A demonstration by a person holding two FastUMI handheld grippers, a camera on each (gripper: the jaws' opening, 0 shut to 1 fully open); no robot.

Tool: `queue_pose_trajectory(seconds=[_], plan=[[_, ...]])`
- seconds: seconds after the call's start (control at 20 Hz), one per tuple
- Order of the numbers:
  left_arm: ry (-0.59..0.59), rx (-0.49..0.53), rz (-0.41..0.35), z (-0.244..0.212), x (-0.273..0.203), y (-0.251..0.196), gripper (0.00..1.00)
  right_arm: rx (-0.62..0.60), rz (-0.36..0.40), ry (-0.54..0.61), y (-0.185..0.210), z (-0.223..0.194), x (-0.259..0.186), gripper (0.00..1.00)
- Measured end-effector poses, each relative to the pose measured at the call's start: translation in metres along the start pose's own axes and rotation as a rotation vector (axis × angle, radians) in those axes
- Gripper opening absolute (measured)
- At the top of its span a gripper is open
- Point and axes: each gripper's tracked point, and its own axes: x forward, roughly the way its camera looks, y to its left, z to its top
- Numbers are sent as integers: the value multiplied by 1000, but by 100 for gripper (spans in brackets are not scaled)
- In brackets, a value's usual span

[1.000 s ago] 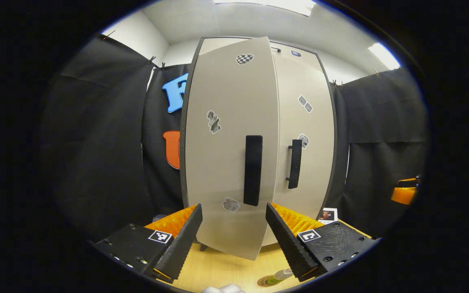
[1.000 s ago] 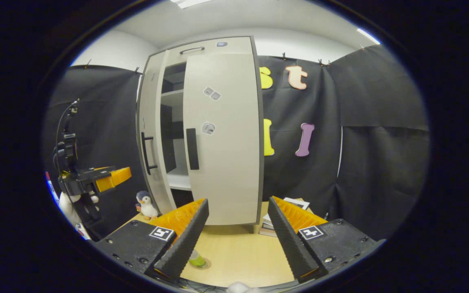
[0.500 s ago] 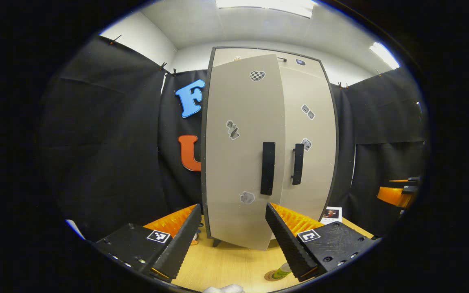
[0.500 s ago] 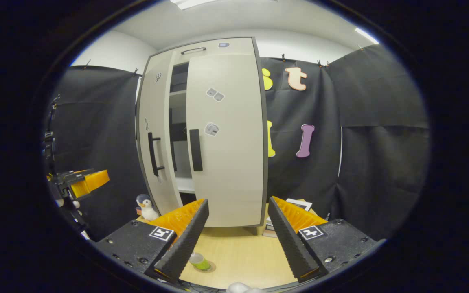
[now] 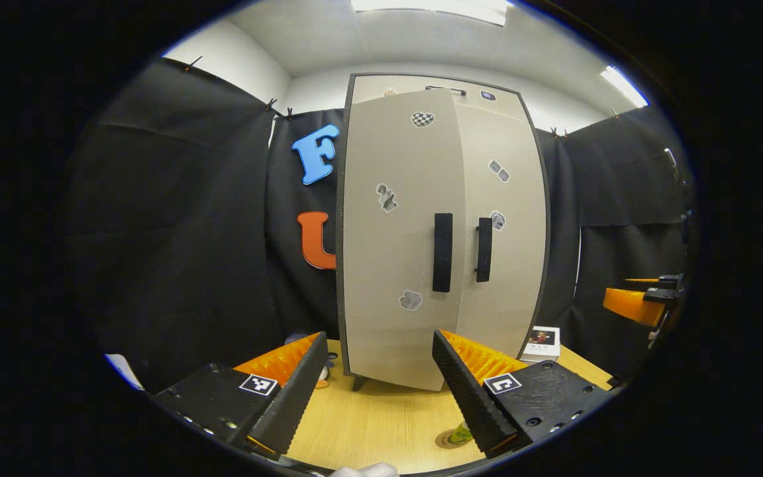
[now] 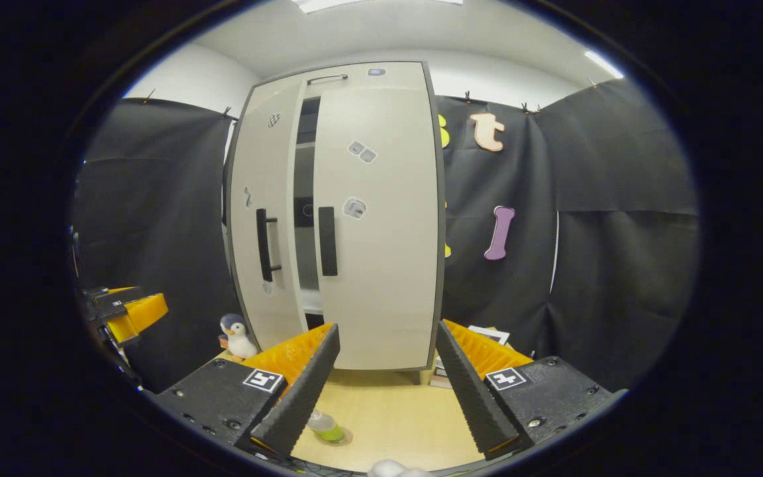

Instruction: Grasp the bottle in the cabinet with the left hand and place it on the coaster, then close the right door with the right hand and the left door with the left hand.

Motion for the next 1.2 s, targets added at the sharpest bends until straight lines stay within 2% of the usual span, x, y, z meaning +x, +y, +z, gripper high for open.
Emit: queue_pose_trajectory(seconds=[1.2], plan=[[-9,37,-1,2,4,7,97,-26,16,-26,19,4,3,96]])
